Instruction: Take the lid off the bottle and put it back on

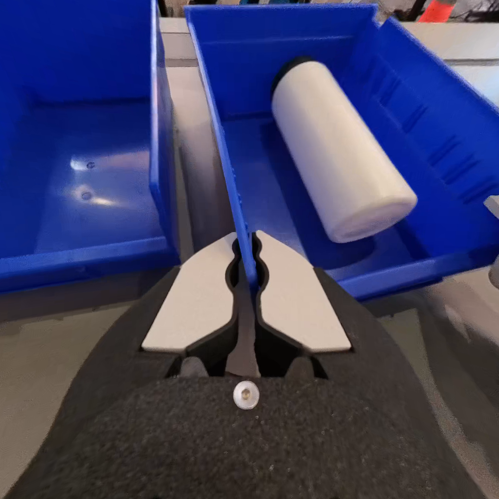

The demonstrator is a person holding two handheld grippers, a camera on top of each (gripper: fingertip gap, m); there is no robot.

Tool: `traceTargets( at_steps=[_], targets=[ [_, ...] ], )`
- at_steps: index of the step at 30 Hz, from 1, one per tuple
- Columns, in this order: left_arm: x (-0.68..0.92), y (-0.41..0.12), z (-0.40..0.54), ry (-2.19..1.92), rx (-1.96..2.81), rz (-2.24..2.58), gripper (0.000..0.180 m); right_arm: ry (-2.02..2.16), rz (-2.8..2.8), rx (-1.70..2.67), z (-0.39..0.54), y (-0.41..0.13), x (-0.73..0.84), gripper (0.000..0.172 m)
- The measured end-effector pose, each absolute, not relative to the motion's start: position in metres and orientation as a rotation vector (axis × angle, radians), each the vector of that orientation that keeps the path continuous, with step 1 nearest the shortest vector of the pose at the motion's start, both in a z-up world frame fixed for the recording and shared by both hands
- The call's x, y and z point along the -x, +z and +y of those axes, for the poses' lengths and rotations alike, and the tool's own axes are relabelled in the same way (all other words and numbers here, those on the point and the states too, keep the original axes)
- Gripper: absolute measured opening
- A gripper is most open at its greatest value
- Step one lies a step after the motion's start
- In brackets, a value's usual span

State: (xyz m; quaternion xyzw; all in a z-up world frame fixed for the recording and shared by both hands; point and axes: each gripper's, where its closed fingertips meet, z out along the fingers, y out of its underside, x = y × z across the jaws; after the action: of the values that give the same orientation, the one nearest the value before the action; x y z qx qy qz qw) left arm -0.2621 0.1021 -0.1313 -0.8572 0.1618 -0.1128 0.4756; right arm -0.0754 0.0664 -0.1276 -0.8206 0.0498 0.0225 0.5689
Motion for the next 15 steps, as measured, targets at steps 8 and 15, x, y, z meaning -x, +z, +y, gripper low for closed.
traceTargets(
  at_steps=[8, 15],
  targets=[
    [0.332, -0.097, 0.055, -0.506, 2.035, 0.423, 0.077, 0.294, -0.188, 1.958, 0.017, -0.113, 0.112, 0.057],
    [0.491, -0.127, 0.148, -0.254, 2.153, 0.166, 0.079, 0.257, -0.551, 1.869, -0.040, -0.122, 0.177, 0.055]
  ],
)
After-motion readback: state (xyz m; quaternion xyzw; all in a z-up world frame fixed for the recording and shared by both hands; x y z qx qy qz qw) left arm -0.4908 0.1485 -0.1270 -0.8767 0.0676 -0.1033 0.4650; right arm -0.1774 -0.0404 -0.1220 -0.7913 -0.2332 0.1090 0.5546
